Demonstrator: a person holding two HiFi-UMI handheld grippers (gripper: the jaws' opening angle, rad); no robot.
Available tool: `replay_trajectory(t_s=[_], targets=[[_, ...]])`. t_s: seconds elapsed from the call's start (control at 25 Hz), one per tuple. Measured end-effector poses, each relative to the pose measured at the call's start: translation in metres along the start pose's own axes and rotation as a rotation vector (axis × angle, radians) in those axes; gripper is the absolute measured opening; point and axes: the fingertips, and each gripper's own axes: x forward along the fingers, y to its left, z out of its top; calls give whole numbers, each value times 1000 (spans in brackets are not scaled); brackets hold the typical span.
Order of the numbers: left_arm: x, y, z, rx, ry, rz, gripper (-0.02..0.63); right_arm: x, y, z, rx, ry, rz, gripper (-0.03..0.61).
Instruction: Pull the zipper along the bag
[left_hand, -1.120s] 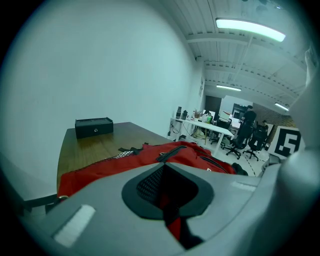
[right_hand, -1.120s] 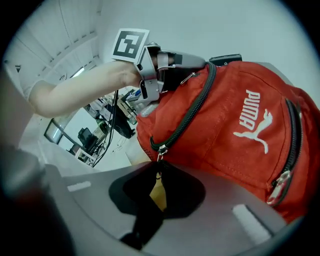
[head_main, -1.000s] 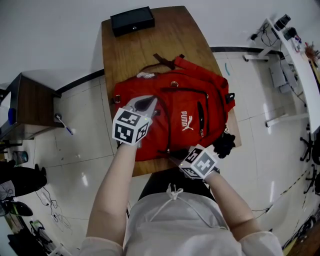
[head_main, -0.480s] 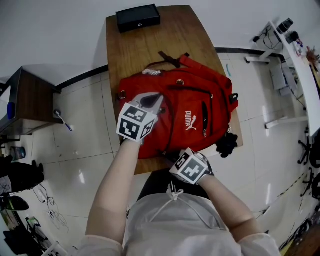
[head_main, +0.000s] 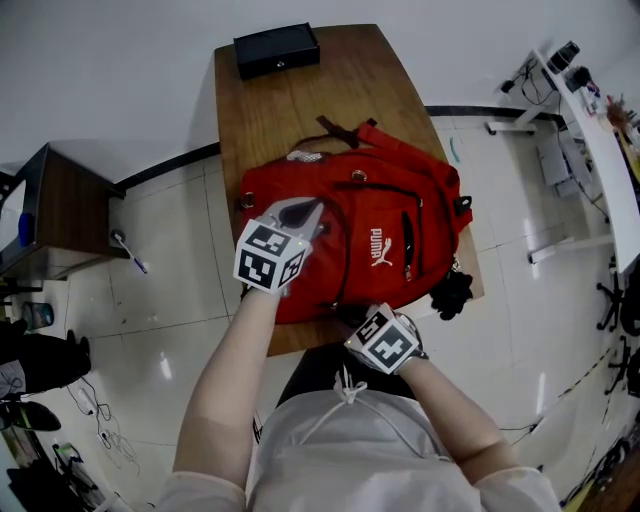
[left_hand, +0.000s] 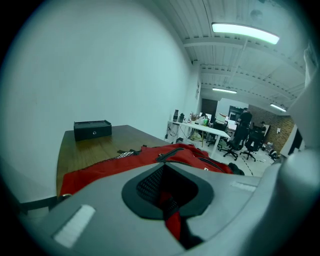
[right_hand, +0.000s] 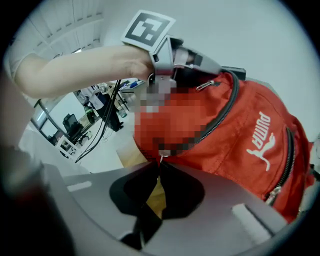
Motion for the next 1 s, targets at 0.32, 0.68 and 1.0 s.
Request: replay_trajectory(t_s=[0.32, 0.68, 1.0], targets=[[-69, -51, 24, 89, -138, 3, 6, -66, -42, 19, -23, -214, -187, 6], [-166, -176, 34, 84, -343, 99, 6, -182, -7, 39, -270, -624, -229, 6], [-200, -301, -2, 118, -420, 202, 6, -247, 62, -41, -236, -784, -106, 6]])
